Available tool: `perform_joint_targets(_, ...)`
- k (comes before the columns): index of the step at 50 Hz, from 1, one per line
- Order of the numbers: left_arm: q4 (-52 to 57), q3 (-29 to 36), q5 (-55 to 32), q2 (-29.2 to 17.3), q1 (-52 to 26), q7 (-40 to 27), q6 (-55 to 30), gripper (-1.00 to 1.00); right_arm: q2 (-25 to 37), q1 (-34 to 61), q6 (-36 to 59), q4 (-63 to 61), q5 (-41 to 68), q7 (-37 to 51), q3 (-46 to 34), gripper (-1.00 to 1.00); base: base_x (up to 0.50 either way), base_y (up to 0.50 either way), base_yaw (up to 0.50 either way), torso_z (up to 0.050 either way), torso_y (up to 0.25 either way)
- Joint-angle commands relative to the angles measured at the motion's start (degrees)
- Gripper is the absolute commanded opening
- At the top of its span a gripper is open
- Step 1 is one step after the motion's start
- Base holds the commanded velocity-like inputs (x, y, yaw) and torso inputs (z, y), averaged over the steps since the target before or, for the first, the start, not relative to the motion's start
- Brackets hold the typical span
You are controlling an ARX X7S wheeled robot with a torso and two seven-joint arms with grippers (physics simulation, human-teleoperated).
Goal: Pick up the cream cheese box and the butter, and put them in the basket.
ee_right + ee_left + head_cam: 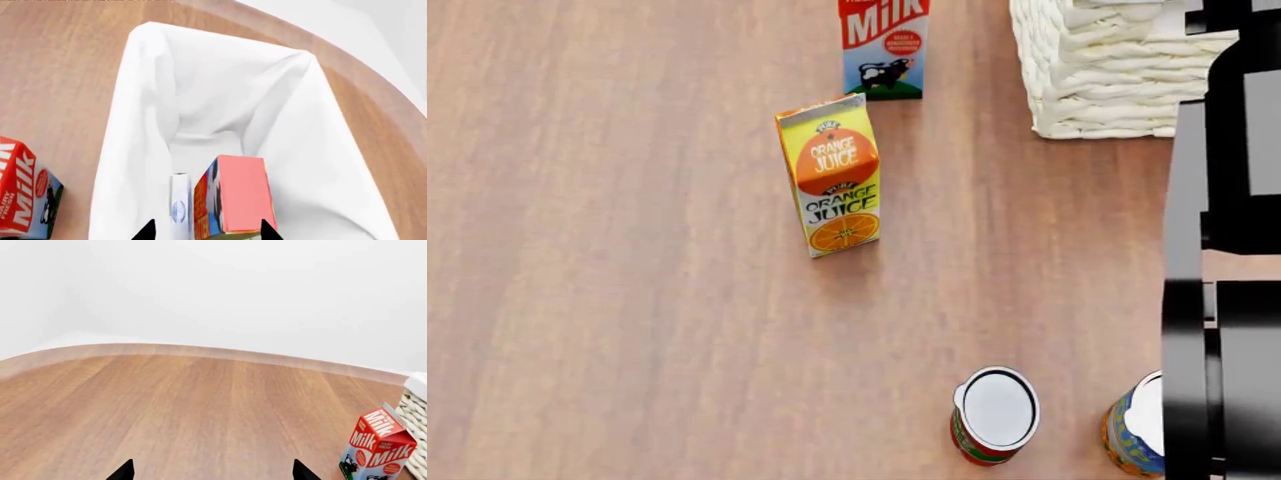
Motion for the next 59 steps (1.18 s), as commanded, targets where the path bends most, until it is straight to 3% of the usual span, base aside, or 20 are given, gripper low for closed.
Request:
perform_joint_targets(1, 0.00, 0.18, -0.04, -0.12, -0.06, -0.11, 0.10, 1.00, 0.03, 0.38, 0.10, -0.10, -0.32, 0.17, 0.45, 1.00, 0.00, 0.00, 0.00, 0.000, 0.000)
perform_joint_targets(12, -0.02, 0.34, 0.22, -0.06, -0.04, 0.08, 0.19, 1.00, 0.17, 0.98, 0.63, -1.96, -0.21, -0.80, 0.57, 1.00, 0.00, 0.00, 0.00, 0.000, 0.000)
perform_joint_targets(27, 0.20, 0.52, 0.19, -0.19, 0.05, -0.07, 0.26, 1.00, 7.33, -7.23, 26.27, -46.62, 1.93, -4.30, 0.15, 1.00, 0.00, 0.00, 0.00, 0.000, 0.000)
perform_joint_targets(45, 0.10, 0.05, -0.15, -0.40, 0.33, -0.26, 0.52, 1.00, 11.30, -14.28, 42.94, -73.76, 4.45, -2.28, 7.32, 1.00, 0.00, 0.00, 0.00, 0.000, 0.000)
perform_joint_targets(47, 0.07, 0.02, -0.12, -0.37, 0.39, -0.25, 0.53, 1.00, 13.39, -14.87, 42.99, -75.47, 13.01, 4.27, 8.29, 1.00, 0.00, 0.00, 0.00, 0.000, 0.000)
perform_joint_targets(51, 0.29, 0.37, -0.08, -0.42, 0.25, -0.37, 0.51, 1.00, 20.80, -15.38, 42.95, -78.52, 47.39, 31.52, 9.56, 1.00, 0.00, 0.00, 0.00, 0.000, 0.000)
perform_joint_targets(56, 0.11, 0.67, 0.20, -0.34, 0.14, -0.28, 0.51, 1.00, 25.49, -18.00, 42.80, -82.67, 69.04, 48.51, 12.66, 1.00, 0.00, 0.00, 0.00, 0.000, 0.000)
perform_joint_targets(59, 0.28, 0.80, 0.00, -0.47, 0.04, -0.48, 0.55, 1.00, 27.11, -19.37, 42.51, -84.52, 76.63, 54.84, 14.18, 1.00, 0.00, 0.00, 0.00, 0.000, 0.000)
